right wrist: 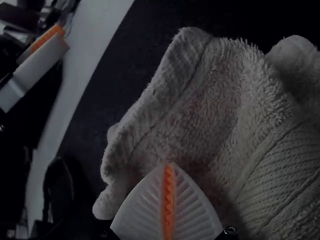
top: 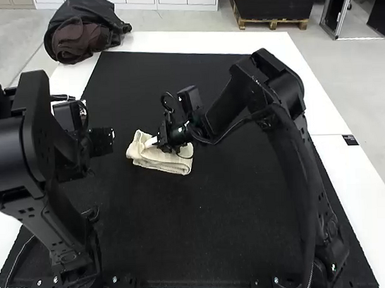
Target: Fold the towel.
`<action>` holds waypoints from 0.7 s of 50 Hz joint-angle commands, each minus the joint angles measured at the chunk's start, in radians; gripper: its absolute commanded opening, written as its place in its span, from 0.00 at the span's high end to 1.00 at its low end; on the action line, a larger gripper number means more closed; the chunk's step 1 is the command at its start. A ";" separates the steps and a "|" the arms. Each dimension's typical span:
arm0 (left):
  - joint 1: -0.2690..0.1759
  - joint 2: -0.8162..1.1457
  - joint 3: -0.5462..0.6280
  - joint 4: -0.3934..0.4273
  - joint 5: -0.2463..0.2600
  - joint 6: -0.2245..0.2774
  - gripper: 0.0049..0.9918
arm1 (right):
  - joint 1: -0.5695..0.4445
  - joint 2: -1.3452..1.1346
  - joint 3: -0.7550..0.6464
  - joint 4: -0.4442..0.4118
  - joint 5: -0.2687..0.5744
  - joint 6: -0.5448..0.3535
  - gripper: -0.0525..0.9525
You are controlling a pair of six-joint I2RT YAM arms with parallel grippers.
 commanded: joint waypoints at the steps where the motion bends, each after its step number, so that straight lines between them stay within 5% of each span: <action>1: -0.001 -0.025 0.002 0.010 0.014 -0.010 0.02 | 0.009 0.036 0.024 0.029 -0.018 0.006 0.97; 13: 0.000 -0.025 0.004 0.014 0.012 -0.010 0.02 | 0.011 0.100 0.026 0.104 -0.016 0.003 0.97; 35: -0.023 -0.122 0.067 -0.057 0.021 -0.016 0.02 | 0.000 -0.107 0.013 0.073 -0.016 0.052 0.97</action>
